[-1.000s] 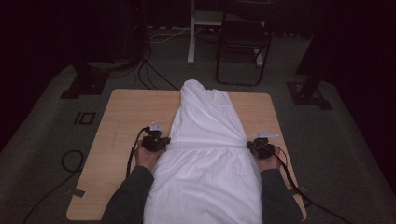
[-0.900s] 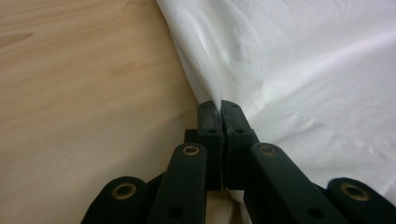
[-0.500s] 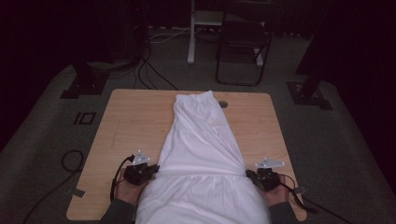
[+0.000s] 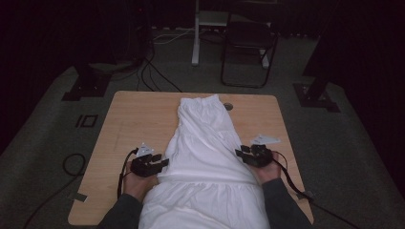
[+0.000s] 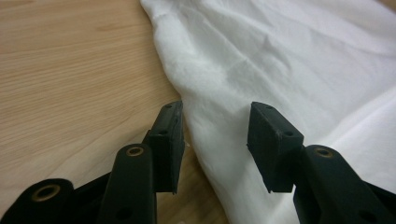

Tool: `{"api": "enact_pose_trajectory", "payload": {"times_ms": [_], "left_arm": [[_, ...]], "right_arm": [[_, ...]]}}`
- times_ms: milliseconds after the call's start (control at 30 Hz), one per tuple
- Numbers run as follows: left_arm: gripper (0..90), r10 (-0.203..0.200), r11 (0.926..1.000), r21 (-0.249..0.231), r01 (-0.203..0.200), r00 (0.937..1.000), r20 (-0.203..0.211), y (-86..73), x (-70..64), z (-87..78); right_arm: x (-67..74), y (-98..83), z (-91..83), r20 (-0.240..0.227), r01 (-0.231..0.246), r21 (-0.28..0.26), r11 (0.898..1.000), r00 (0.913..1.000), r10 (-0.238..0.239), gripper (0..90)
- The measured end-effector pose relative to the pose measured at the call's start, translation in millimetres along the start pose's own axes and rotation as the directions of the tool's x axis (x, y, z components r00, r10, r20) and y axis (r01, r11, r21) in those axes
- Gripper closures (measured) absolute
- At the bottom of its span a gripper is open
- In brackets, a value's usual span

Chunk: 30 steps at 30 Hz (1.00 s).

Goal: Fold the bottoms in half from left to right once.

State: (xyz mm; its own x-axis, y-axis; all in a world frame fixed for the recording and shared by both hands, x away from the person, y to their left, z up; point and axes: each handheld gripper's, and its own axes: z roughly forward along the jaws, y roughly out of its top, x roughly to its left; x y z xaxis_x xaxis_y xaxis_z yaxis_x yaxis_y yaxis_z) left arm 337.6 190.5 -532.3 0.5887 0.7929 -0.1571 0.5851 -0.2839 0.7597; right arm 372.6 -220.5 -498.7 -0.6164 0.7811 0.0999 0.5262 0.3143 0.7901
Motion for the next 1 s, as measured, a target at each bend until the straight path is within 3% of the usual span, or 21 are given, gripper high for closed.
{"api": "enact_pose_trajectory", "payload": {"times_ms": [200, 300, 400, 433, 467, 567, 667, 767, 833, 900, 1000], "left_arm": [[55.0, 0.012, 0.9997, 0.021, -0.012, 0.9999, -0.011, -1.6, -3.2, 4.5], [54.9, 0.017, 0.9991, 0.040, -0.017, 0.9998, -0.013, -3.0, -4.1, 7.2], [55.1, 0.025, 0.9980, 0.058, -0.024, 0.9996, -0.012, -3.8, -5.8, 10.1], [57.8, 0.035, 0.9974, 0.063, -0.034, 0.9993, -0.012, -4.4, -6.9, 11.1], [63.8, 0.046, 0.9966, 0.069, -0.045, 0.9988, -0.017, -4.3, -7.9, 10.8], [85.2, 0.060, 0.9944, 0.089, -0.057, 0.9979, -0.026, -3.7, -10.6, 9.5], [87.3, 0.065, 0.9936, 0.094, -0.063, 0.9978, -0.012, -2.8, -13.2, 10.3], [84.5, 0.080, 0.9915, 0.104, -0.078, 0.9966, -0.019, -1.4, -16.4, 11.6], [70.0, 0.073, 0.9921, 0.104, -0.070, 0.9970, -0.026, 0.5, -14.7, 11.5], [61.4, 0.056, 0.9952, 0.081, -0.054, 0.9981, -0.024, 6.6, -10.2, 10.0], [55.1, 0.036, 0.9989, 0.032, -0.036, 0.9990, -0.028, 33.2, -3.8, 10.0]], "right_arm": [[-0.1, 27.2, 50.5, -0.041, -0.027, 0.028, 0.999, 0.9988, 0.028, 48.2], [-0.6, 30.0, 70.6, -0.046, -0.028, 0.065, 0.997, 0.9985, 0.031, 47.4], [-1.7, 26.6, 81.7, -0.113, -0.034, 0.110, 0.993, 0.9925, 0.046, 75.3], [-0.3, 26.5, 81.4, -0.100, -0.010, 0.112, 0.994, 0.9948, 0.022, 86.5], [2.3, 28.5, 77.0, -0.056, 0.030, 0.092, 0.995, 0.9981, -0.025, 88.5], [-3.7, 41.3, 55.3, 0.047, 0.036, 0.006, 0.999, 0.9983, -0.036, 88.9], [-23.5, 57.1, 28.5, 0.207, 0.047, -0.058, 0.997, 0.9778, -0.034, 88.9], [-37.6, 56.0, 27.7, 0.228, 0.011, -0.044, 0.999, 0.9737, 0.000, 88.8], [-44.0, 43.4, 41.4, 0.205, -0.027, 0.003, 1.000, 0.9785, 0.026, 88.5], [-48.0, 29.3, 55.3, 0.189, -0.050, 0.053, 0.997, 0.9811, 0.039, 88.5], [-52.7, 15.4, 67.0, 0.158, -0.100, 0.074, 0.992, 0.9835, 0.088, 88.1]]}}
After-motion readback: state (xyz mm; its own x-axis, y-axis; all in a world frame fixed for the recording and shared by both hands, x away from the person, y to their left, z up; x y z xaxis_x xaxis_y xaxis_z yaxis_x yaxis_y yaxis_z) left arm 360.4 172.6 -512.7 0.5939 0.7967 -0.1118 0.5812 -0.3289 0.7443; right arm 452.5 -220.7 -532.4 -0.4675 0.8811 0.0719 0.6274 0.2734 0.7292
